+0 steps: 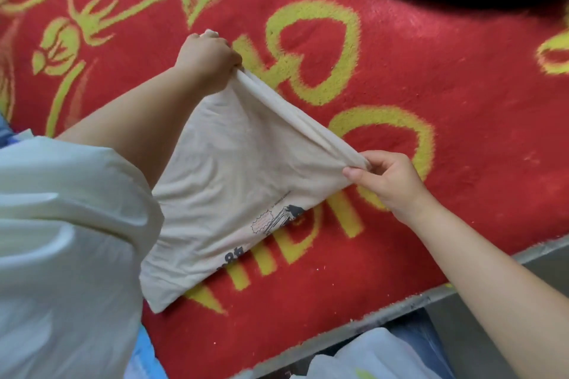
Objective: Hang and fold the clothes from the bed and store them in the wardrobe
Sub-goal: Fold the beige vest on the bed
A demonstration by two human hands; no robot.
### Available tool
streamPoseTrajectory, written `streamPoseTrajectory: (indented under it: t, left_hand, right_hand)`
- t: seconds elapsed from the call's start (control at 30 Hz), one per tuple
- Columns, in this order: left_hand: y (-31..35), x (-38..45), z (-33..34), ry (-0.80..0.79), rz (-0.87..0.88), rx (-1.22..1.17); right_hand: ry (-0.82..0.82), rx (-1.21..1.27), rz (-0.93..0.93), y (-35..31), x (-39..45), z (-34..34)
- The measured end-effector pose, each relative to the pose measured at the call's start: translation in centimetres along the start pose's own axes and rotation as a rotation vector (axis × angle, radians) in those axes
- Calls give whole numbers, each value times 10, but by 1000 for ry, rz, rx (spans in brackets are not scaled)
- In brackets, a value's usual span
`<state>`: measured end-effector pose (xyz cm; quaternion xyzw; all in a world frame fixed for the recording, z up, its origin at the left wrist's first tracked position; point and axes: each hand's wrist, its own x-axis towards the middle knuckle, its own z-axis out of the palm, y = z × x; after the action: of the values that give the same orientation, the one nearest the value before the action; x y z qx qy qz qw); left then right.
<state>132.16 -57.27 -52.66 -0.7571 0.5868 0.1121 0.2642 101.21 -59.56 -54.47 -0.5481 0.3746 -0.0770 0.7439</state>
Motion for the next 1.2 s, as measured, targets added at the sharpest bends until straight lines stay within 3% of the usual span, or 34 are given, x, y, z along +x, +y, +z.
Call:
streamPoseTrajectory:
  t: [0.13, 0.27, 0.5, 0.63, 0.77, 0.87, 0.97, 1.03, 1.1, 1.2]
  left_hand:
    - [-27, -67, 4, 110, -17, -107]
    - [-52, -143, 49, 122, -74, -113]
    - [-106, -235, 152, 332, 83, -104]
    - [-133, -261, 197, 327, 95, -139]
    - [-155, -277, 233, 427, 145, -170]
    - [-162, -282, 259, 397, 37, -138]
    - [-152, -302, 278, 63, -278, -257]
    - [-136, -320, 294, 26, -421, -386]
    - [-113, -337, 310, 104, -424, -458]
    - [-73, -358, 332, 342, -344, -567]
  right_hand:
    - [-282, -202, -69, -7, -30, 55]
    - [-402, -400, -274, 14, -57, 133]
    - [-476, -671, -406, 68, -81, 244]
    - [-378, -882, -559, 95, -95, 300]
    - [-286, -972, -647, 117, -103, 345]
    - [-346, -1053, -657, 133, -103, 364]
    - [-593, -1192, -619, 148, -103, 363]
    - [-725, -1177, -624, 148, -104, 355]
    - [-699, -1106, -610, 139, -106, 341]
    - [-399, -1078, -569, 114, -93, 301]
